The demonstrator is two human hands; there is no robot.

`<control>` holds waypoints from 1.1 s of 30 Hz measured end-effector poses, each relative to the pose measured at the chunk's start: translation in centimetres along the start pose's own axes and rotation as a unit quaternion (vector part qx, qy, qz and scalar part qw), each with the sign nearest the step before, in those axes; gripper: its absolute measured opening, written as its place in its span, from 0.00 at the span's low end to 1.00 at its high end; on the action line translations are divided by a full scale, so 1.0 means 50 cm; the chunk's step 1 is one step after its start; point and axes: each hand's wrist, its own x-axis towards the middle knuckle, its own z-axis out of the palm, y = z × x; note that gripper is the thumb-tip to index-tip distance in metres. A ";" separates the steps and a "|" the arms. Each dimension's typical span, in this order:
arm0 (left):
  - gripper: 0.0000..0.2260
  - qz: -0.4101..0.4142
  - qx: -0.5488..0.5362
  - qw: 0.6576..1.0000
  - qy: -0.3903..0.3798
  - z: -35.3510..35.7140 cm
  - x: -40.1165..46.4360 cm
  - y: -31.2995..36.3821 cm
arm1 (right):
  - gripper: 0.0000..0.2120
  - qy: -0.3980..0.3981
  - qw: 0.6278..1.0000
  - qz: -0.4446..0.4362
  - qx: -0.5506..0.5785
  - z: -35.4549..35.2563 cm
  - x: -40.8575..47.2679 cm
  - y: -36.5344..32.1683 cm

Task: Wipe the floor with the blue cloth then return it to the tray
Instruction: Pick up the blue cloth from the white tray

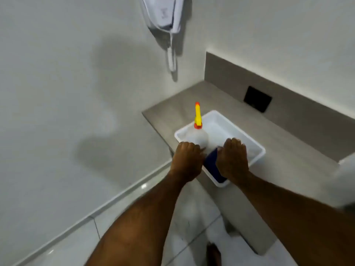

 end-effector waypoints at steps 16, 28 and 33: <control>0.15 -0.215 -0.044 0.938 -0.268 0.113 0.129 0.076 | 0.27 -0.301 0.943 0.114 0.084 0.073 0.099 0.080; 0.11 -0.159 -0.445 0.862 -0.183 -0.084 0.087 0.030 | 0.12 -0.287 0.794 0.109 0.525 -0.088 0.097 0.081; 0.14 -0.153 -0.525 0.824 -0.150 -0.175 -0.039 -0.068 | 0.14 -0.372 0.641 0.138 0.657 -0.138 -0.011 -0.029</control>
